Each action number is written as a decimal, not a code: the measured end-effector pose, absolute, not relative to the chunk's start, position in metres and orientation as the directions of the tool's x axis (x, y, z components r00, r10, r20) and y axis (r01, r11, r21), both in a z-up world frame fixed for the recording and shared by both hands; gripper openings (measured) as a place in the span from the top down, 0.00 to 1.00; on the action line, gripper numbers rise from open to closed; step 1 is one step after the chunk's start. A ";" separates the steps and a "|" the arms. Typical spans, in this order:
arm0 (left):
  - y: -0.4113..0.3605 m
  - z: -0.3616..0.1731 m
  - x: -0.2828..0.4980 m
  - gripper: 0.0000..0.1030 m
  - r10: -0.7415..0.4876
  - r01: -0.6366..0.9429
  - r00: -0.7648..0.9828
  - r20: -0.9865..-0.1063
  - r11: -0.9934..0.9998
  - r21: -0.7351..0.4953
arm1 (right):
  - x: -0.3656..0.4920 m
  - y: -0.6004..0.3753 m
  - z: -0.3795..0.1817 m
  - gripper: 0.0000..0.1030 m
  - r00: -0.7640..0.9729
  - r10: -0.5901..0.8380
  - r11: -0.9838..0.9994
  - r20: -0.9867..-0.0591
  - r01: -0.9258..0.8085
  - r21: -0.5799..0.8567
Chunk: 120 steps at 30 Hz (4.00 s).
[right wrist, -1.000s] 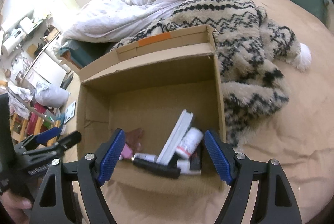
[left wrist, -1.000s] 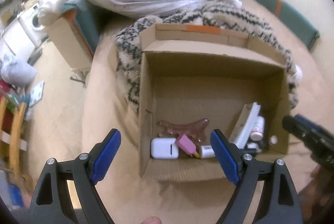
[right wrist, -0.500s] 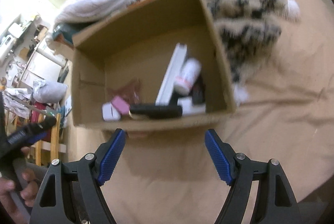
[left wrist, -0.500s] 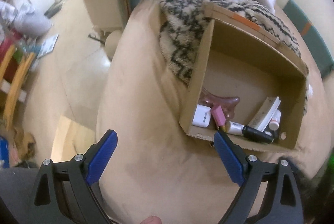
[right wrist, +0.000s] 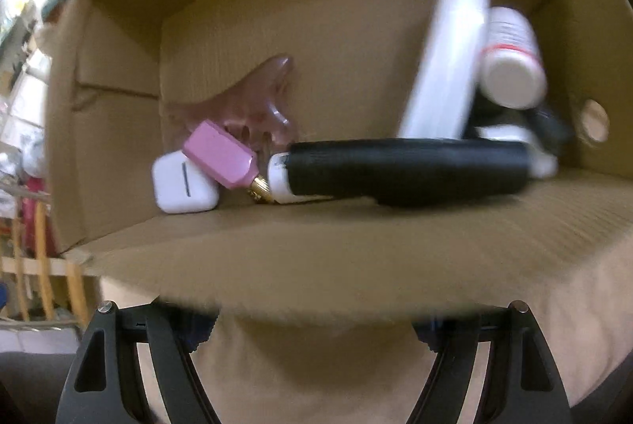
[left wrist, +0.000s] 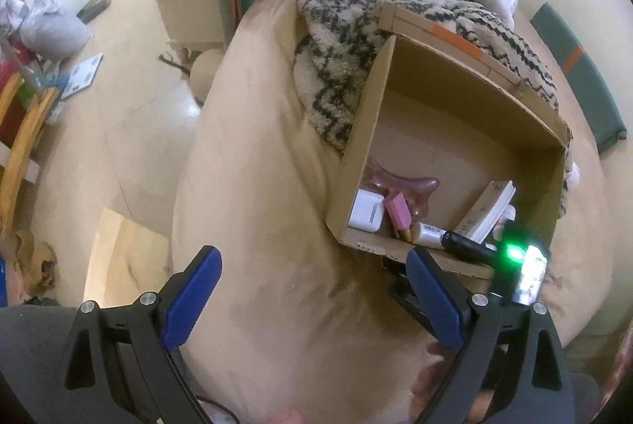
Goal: Organize rigid objects
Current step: 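Lower the right tool beside the box and grasp the pink Hello Kitty item, then grasp the AA battery with the left tool while the right tool lifts the Hello Kitty item, then carry the battery and Hello Kitty item over the box with both tools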
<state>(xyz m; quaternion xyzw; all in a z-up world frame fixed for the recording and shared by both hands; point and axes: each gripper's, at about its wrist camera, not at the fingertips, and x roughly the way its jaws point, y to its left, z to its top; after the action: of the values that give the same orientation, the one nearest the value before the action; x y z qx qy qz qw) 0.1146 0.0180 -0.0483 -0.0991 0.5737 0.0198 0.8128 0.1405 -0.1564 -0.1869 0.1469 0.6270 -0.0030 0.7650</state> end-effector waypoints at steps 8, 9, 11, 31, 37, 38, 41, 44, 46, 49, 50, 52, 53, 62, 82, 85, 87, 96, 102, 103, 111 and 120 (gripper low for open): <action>0.011 -0.046 0.114 0.09 -0.121 -0.121 0.332 -0.936 0.978 -0.169 | 0.142 -0.140 -0.186 0.42 0.229 0.072 0.978 -0.971 0.173 0.113; 0.010 -0.046 0.114 0.09 -0.121 -0.120 0.331 -0.936 0.978 -0.169 | 0.140 -0.139 -0.184 0.42 0.236 0.075 0.980 -0.969 0.165 0.116; 0.009 -0.047 0.115 0.09 -0.117 -0.121 0.330 -0.937 0.979 -0.165 | 0.136 -0.138 -0.180 0.42 0.245 0.081 0.981 -0.966 0.151 0.121; 0.005 -0.068 0.118 0.09 -0.049 -0.115 0.314 -0.948 0.989 -0.090 | 0.067 -0.219 -0.059 0.42 0.458 0.249 0.963 -0.853 -0.029 0.266; -0.005 -0.075 0.116 0.09 -0.042 -0.077 0.325 -0.945 0.995 -0.070 | 0.072 -0.252 -0.030 0.42 0.580 0.299 0.944 -0.757 -0.068 0.322; -0.006 -0.077 0.116 0.09 -0.038 -0.072 0.323 -0.945 0.995 -0.065 | 0.073 -0.259 -0.029 0.42 0.591 0.304 0.939 -0.747 -0.052 0.341; -0.009 -0.085 0.115 0.09 -0.013 -0.053 0.318 -0.948 0.998 -0.032 | 0.074 -0.270 -0.036 0.42 0.606 0.314 0.924 -0.731 -0.017 0.382; -0.017 -0.093 0.111 0.09 0.021 -0.032 0.304 -0.952 0.999 0.012 | 0.075 -0.277 -0.038 0.42 0.593 0.333 0.907 -0.733 0.013 0.422; -0.025 -0.102 0.105 0.09 0.017 -0.003 0.283 -0.959 1.000 0.016 | 0.078 -0.280 -0.039 0.42 0.589 0.338 0.903 -0.734 0.018 0.430; -0.047 -0.122 0.101 0.09 0.020 0.065 0.238 -0.971 0.997 0.037 | 0.081 -0.283 -0.042 0.42 0.578 0.346 0.898 -0.739 0.025 0.440; -0.059 -0.128 0.101 0.09 0.018 0.103 0.229 -0.973 0.994 0.042 | 0.082 -0.284 -0.043 0.42 0.573 0.351 0.895 -0.741 0.028 0.445; -0.080 -0.137 0.101 0.09 0.018 0.175 0.241 -0.970 0.983 0.062 | 0.085 -0.286 -0.044 0.42 0.564 0.361 0.890 -0.743 0.030 0.455; -0.090 -0.142 0.102 0.09 0.022 0.204 0.247 -0.969 0.976 0.075 | 0.087 -0.286 -0.044 0.42 0.563 0.367 0.887 -0.741 0.029 0.461; -0.127 -0.199 0.137 0.13 0.045 0.261 0.184 -0.982 0.961 0.093 | 0.086 -0.291 -0.042 0.42 0.565 0.378 0.881 -0.734 0.024 0.473; -0.112 -0.191 0.145 0.61 0.003 0.239 0.188 -0.982 0.970 0.049 | 0.090 -0.291 -0.049 0.42 0.547 0.360 0.889 -0.756 0.046 0.456; -0.103 -0.184 0.137 0.61 0.020 0.222 0.167 -0.986 0.973 0.058 | 0.090 -0.295 -0.050 0.42 0.549 0.349 0.890 -0.759 0.059 0.451; -0.095 -0.176 0.130 0.61 0.017 0.206 0.151 -0.988 0.977 0.048 | 0.090 -0.297 -0.050 0.42 0.550 0.344 0.890 -0.761 0.065 0.450; -0.056 -0.093 0.106 0.61 -0.033 0.179 0.310 -0.950 0.984 0.024 | 0.106 -0.304 -0.043 0.42 0.562 0.338 0.890 -0.755 0.070 0.451; -0.043 -0.038 0.113 0.61 -0.061 0.126 0.430 -0.901 0.992 -0.007 | 0.132 -0.307 -0.038 0.42 0.585 0.317 0.902 -0.746 0.058 0.429; -0.045 -0.031 0.119 0.61 -0.061 0.119 0.446 -0.893 0.993 -0.008 | 0.135 -0.306 -0.037 0.42 0.587 0.316 0.903 -0.745 0.054 0.426; -0.064 -0.016 0.167 0.61 -0.063 0.095 0.479 -0.875 0.995 -0.020 | 0.164 -0.302 -0.043 0.42 0.585 0.306 0.917 -0.751 0.032 0.398; -0.089 -0.074 0.205 0.61 -0.027 0.106 0.411 -0.911 0.994 0.018 | 0.178 -0.290 -0.069 0.42 0.520 0.291 0.932 -0.803 0.034 0.360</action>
<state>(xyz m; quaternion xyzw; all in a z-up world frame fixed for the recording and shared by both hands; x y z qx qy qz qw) 0.2049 -0.0886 -0.0743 0.0363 0.5411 -0.0397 0.8392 0.1784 -0.2901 -0.0693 0.1678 0.4841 0.0753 0.8555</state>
